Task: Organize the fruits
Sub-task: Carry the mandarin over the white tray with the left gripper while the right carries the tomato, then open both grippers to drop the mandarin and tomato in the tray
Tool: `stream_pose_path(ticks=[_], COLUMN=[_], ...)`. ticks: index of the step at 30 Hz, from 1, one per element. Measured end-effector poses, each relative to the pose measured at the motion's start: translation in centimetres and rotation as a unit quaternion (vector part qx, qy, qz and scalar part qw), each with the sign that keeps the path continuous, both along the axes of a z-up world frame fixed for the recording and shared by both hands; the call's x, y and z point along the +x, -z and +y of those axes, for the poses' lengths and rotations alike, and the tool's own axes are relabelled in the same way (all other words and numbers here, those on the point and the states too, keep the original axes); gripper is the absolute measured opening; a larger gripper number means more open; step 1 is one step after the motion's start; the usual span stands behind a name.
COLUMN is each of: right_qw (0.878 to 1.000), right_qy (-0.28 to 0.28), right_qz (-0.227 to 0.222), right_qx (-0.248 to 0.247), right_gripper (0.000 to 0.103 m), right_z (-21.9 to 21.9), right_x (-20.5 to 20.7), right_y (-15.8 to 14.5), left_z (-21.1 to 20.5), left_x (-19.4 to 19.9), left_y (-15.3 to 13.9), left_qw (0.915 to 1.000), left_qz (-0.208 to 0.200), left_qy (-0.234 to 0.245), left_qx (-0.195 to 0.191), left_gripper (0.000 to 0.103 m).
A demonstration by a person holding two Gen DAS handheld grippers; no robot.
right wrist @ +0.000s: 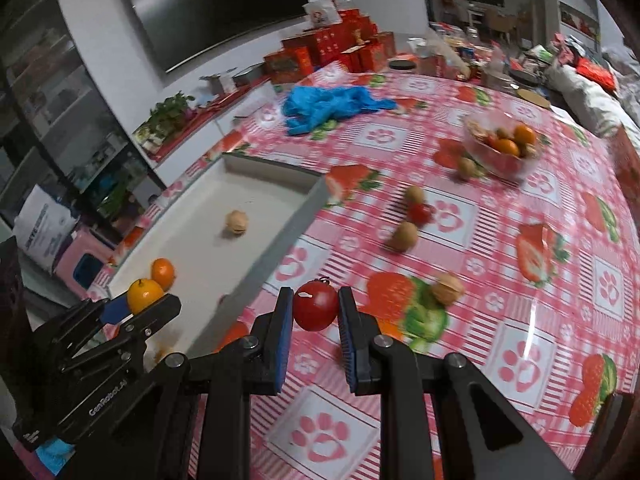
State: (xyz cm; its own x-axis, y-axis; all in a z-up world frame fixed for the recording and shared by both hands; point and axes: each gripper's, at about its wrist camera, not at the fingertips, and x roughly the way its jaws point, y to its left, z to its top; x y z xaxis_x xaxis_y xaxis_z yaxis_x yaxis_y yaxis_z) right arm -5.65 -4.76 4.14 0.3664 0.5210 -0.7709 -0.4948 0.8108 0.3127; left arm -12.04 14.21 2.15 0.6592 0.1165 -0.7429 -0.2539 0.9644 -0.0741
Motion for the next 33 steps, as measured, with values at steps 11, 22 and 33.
stream_pose_path(ticks=[11,22,33], right_qw=[0.998,0.995,0.992], right_qy=[-0.058,-0.092,-0.103], right_qz=[0.001,0.027,0.062], right_qx=[-0.009,-0.014,-0.037], right_gripper=[0.024,0.024,0.025], right_z=[6.2,10.9,12.8], right_x=[-0.4,1.0,1.7], right_y=[-0.4,0.7,4.0], left_z=[4.6,7.0,7.7], left_x=[-0.5,0.7,1.5], left_y=[0.9,2.3,3.7], left_qw=[0.9987,0.9977,0.9965], left_qz=[0.007,0.027,0.049], left_qy=[-0.05,-0.061,-0.067], left_qx=[-0.002,-0.01,-0.008], left_gripper=[0.036,0.036,0.036])
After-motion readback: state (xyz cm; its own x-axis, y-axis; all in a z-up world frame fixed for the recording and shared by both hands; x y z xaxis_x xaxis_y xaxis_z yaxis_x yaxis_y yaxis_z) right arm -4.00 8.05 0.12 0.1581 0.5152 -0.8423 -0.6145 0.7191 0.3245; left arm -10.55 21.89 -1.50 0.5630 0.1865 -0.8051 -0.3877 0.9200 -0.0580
